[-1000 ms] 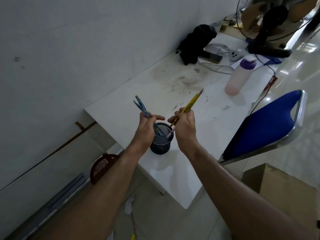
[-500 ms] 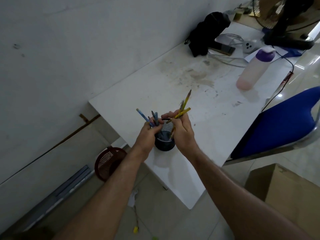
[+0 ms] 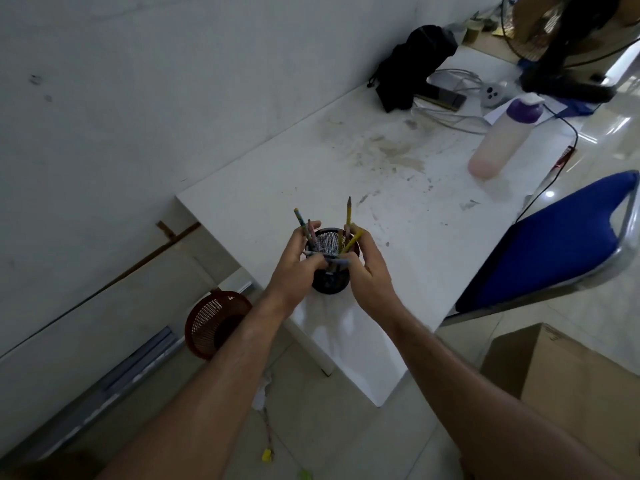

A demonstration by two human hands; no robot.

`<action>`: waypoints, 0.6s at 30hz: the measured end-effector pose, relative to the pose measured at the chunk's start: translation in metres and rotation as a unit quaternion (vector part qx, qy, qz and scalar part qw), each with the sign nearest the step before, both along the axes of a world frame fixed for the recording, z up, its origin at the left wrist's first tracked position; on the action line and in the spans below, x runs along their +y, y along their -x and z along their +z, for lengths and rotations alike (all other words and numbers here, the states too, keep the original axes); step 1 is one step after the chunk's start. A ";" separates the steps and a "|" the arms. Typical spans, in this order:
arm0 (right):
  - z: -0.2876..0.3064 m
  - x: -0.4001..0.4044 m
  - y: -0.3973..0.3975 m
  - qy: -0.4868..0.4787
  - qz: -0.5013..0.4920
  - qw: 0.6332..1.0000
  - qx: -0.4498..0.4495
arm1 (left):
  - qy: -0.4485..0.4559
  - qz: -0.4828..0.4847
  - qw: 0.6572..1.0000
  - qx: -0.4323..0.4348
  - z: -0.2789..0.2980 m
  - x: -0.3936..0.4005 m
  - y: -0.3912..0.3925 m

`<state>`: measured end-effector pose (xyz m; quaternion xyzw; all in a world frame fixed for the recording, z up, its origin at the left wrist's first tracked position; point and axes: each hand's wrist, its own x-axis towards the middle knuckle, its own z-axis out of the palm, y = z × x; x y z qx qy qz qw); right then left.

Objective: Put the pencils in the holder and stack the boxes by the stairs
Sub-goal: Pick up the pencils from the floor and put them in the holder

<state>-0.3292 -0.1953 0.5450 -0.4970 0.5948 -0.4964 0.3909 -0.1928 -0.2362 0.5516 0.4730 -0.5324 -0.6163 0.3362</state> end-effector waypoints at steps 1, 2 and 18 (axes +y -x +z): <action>0.000 0.002 0.000 -0.010 -0.003 1.000 0.005 | 0.001 -0.002 1.000 0.005 0.000 0.001 -0.001; 0.000 0.005 0.000 -0.023 -0.009 1.000 0.012 | 0.006 -0.004 1.000 0.007 0.000 0.003 -0.002; 0.012 0.103 -0.065 -0.004 -0.165 0.985 0.052 | 0.178 -0.051 0.968 -0.170 0.002 0.074 -0.070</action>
